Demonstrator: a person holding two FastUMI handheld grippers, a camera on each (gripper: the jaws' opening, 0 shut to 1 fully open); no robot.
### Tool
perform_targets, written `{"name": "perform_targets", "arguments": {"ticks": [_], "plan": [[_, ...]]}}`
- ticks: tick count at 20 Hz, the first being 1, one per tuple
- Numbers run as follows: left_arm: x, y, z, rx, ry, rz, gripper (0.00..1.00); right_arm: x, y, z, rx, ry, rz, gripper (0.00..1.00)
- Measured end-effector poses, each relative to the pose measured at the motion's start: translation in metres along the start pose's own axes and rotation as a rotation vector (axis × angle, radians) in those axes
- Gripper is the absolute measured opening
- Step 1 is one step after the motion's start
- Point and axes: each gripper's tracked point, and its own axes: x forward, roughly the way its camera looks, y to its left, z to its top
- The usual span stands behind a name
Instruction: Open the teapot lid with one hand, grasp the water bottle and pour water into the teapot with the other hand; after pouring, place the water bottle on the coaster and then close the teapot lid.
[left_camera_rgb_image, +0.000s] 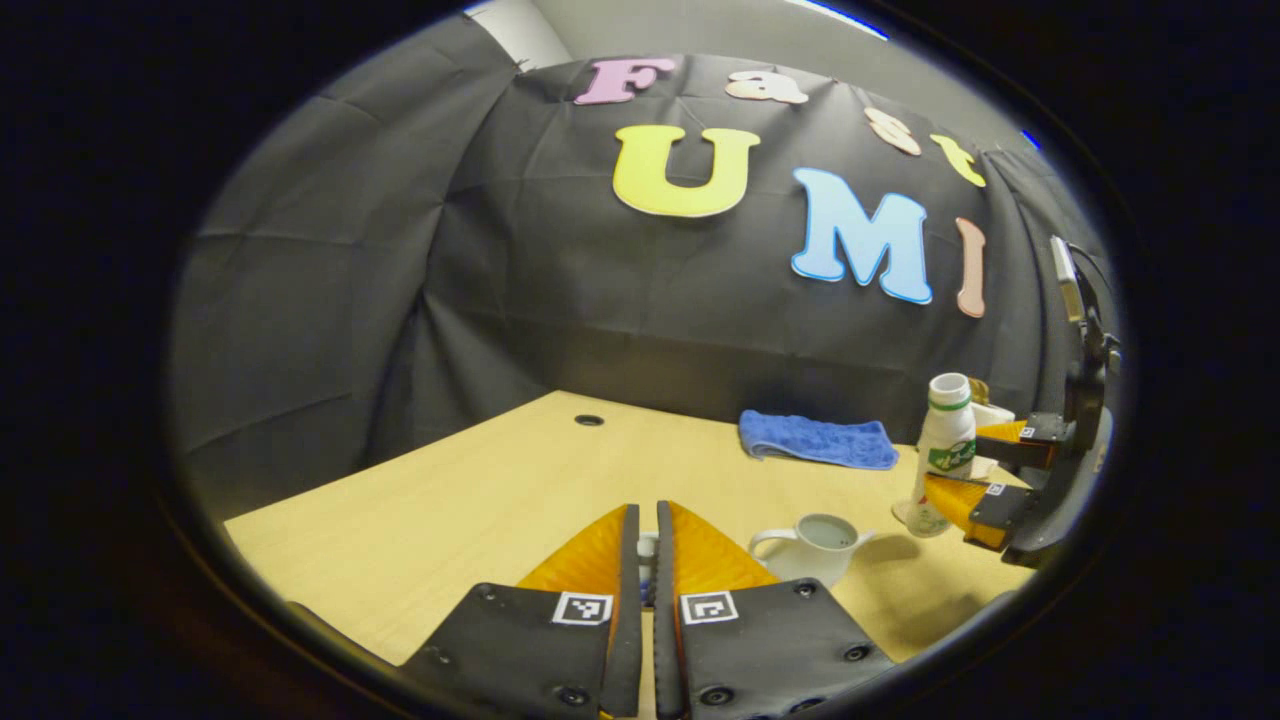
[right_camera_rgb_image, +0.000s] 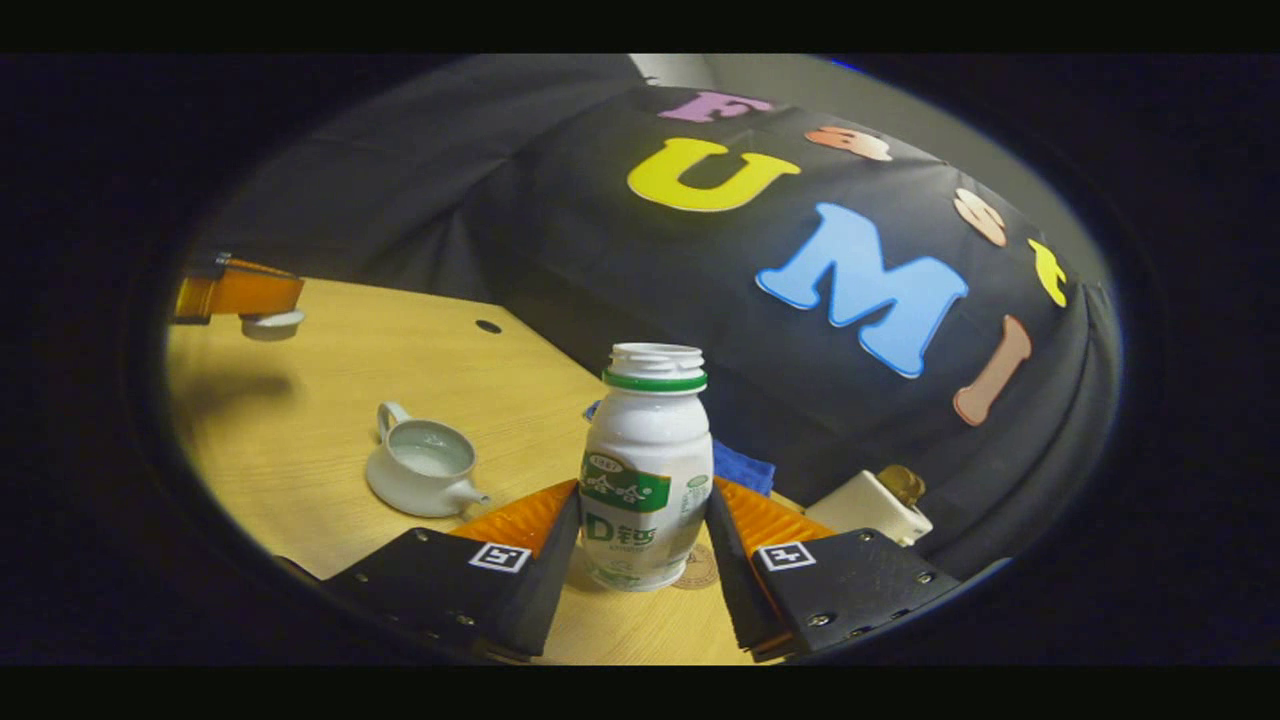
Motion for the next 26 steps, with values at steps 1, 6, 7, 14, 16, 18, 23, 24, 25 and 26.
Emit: {"name": "perform_targets", "arguments": {"ticks": [1, 6, 7, 14, 16, 18, 23, 24, 25, 26], "plan": [[0.003, -0.006, 0.002, 0.006, -0.001, -0.015, 0.15, -0.005, -0.007, -0.006, 0.045, 0.007, -0.008, 0.68], [0.023, -0.045, 0.015, 0.056, -0.014, -0.093, 0.15, -0.025, -0.029, -0.037, 0.188, 0.021, -0.042, 0.67], [0.026, -0.055, 0.017, 0.063, -0.017, -0.112, 0.15, -0.029, -0.032, -0.042, 0.216, 0.024, -0.042, 0.67], [0.054, -0.109, 0.007, 0.128, -0.023, -0.197, 0.11, -0.046, -0.049, -0.057, 0.262, 0.004, -0.043, 0.68], [0.058, -0.118, 0.0, 0.138, -0.016, -0.206, 0.11, -0.048, -0.05, -0.058, 0.268, -0.004, -0.034, 0.68], [0.064, -0.125, -0.007, 0.143, -0.004, -0.213, 0.11, -0.05, -0.053, -0.059, 0.271, -0.01, -0.031, 0.68], [0.073, -0.14, -0.02, 0.169, 0.004, -0.222, 0.11, -0.052, -0.056, -0.063, 0.288, -0.019, -0.019, 0.68], [0.075, -0.142, -0.022, 0.17, 0.003, -0.222, 0.15, -0.053, -0.057, -0.063, 0.29, -0.02, -0.018, 0.68], [0.075, -0.143, -0.022, 0.168, 0.002, -0.222, 0.15, -0.053, -0.057, -0.063, 0.291, -0.022, -0.018, 0.68], [0.075, -0.143, -0.023, 0.163, 0.002, -0.225, 0.15, -0.053, -0.058, -0.063, 0.289, -0.023, -0.019, 0.68]]}}
